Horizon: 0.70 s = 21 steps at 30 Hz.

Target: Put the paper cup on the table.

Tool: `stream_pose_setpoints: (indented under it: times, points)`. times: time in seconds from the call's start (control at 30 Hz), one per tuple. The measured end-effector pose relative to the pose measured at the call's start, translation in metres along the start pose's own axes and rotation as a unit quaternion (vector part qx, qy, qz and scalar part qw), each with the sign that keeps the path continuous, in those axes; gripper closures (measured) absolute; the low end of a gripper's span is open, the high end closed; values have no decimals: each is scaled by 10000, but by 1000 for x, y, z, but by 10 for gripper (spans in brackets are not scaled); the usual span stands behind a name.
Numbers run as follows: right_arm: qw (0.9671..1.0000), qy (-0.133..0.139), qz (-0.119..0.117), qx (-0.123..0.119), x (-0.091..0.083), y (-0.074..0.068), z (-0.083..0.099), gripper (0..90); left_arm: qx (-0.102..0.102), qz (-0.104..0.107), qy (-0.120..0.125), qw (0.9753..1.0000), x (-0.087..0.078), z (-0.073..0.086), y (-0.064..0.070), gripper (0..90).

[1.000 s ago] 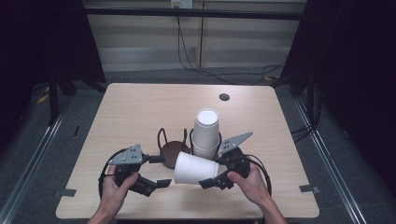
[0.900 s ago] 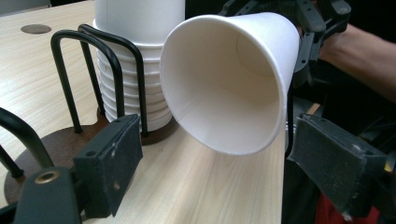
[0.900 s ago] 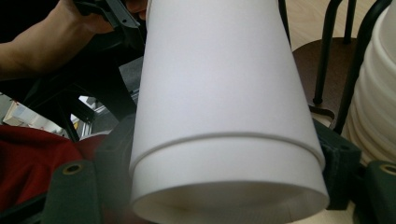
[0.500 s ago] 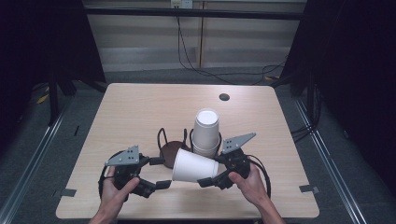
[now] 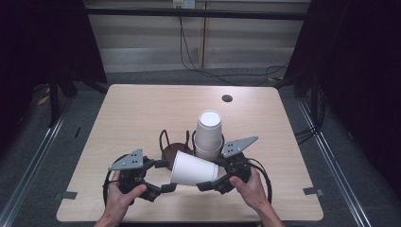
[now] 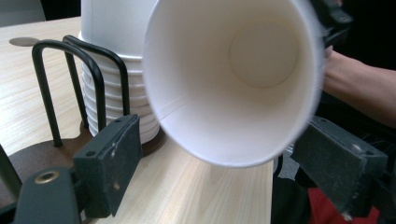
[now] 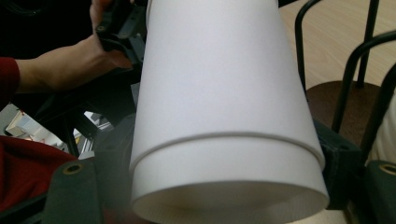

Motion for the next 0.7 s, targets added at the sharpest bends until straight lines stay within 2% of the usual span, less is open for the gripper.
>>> stream_pose_setpoints:
  times: [0.03,0.23,0.27,0.3,0.33,0.37,0.57,0.7]
  points:
    - [10000,-22,-8,-4,0,-1,-1,252,-17,70,-13,10000,1,0,-1,137]
    - [9999,-81,-138,-16,2,0,0,252,83,114,46,9999,4,0,1,99]
    - [9998,-111,-133,-22,3,0,0,252,61,94,58,9999,5,-1,1,75]
    - [9997,-151,-176,-41,4,-1,0,252,34,83,133,9999,6,-2,1,11]
    - [9997,-151,-176,-41,4,-1,0,252,34,83,133,9999,6,-2,1,0]
    - [9996,-200,-194,-53,6,-1,0,252,42,167,155,9997,6,-4,1,0]
    - [9992,-266,-301,-69,12,-1,1,252,83,329,197,9992,11,-11,4,0]
    - [9990,-300,-334,-87,14,-2,2,252,124,374,159,9991,16,-10,7,0]
Point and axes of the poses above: each handheld gripper's, and its own axes: x roughly forward along the jaws, z roughly out of its underside, y roughly to its right, the point moved 3 cm from there along x, roughly forward along the jaws, and after that the axes turned 10 degrees about -z, right-handed, at the moved point
